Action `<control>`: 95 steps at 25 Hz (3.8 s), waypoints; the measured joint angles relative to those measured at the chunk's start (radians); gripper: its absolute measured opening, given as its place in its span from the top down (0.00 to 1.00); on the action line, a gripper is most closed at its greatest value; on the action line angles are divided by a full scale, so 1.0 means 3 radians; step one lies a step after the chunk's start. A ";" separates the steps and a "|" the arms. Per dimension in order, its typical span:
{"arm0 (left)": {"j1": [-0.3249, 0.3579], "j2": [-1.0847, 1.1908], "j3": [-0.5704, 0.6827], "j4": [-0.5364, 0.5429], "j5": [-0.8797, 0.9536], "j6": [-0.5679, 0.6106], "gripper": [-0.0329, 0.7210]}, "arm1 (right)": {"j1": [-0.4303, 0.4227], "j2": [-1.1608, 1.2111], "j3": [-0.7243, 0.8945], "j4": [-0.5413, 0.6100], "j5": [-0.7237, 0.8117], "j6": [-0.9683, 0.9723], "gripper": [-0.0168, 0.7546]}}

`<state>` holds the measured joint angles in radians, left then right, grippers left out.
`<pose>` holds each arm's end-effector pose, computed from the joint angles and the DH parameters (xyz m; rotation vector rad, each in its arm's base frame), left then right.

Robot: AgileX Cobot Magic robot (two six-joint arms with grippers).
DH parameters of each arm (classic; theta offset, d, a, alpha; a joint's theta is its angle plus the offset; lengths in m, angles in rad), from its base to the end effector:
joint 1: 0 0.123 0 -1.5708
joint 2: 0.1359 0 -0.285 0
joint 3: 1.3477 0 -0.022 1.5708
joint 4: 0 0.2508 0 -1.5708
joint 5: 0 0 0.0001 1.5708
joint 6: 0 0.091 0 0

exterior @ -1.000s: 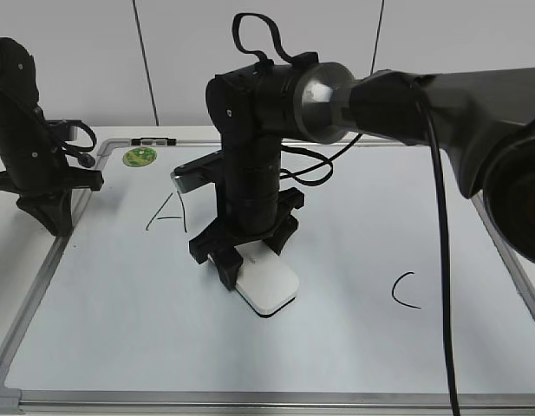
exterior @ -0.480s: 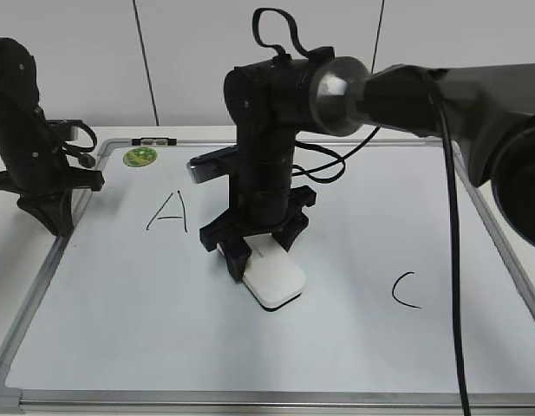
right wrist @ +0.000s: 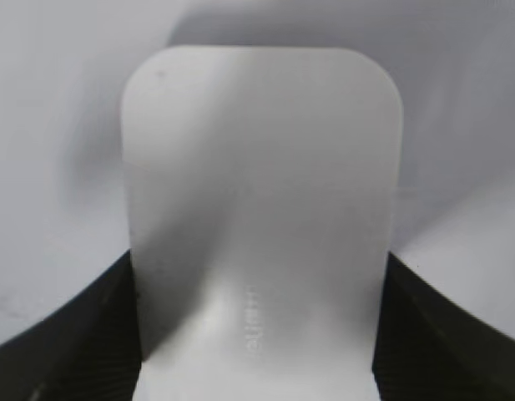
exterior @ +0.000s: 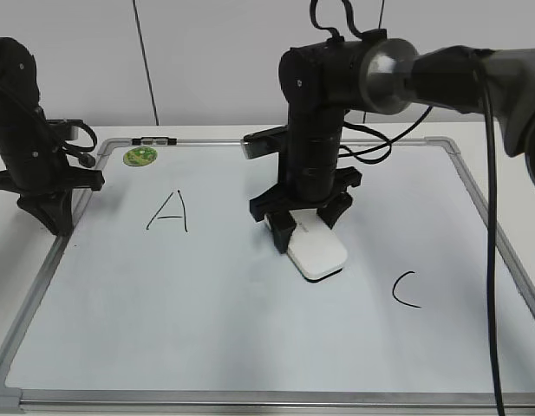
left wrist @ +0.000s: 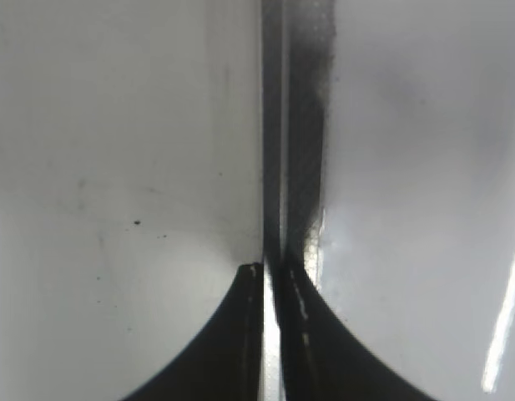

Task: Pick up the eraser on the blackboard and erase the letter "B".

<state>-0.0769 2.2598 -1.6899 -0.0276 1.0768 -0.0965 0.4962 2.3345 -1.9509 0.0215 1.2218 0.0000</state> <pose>0.4411 -0.0362 0.1285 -0.0510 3.1318 -0.0396 0.4161 0.2274 0.1572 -0.7498 3.0030 0.0506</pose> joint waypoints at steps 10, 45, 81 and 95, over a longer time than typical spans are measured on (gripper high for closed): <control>0.0000 0.0000 0.0000 0.0007 0.0000 0.0000 0.93 | -0.0706 -0.0529 0.0023 -0.0282 0.0000 0.0074 0.30; 0.0000 0.0000 0.0000 0.0013 0.0000 -0.0002 0.93 | -0.1700 -0.0422 0.0543 -0.0005 -0.0005 -0.0104 0.30; 0.0000 -0.0057 -0.0222 0.0051 0.0053 -0.0002 0.70 | -0.1700 -0.0391 0.0312 -0.0072 -0.0005 -0.0103 0.11; -0.0024 -0.0537 -0.0386 0.0121 0.0455 -0.0067 0.18 | -0.1693 -0.1109 0.0494 -0.0072 0.0002 0.0079 0.21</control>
<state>-0.0841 2.0986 -1.8057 0.0087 1.2133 -0.1165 -0.0118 2.0018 -1.8028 0.0000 1.2225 0.0237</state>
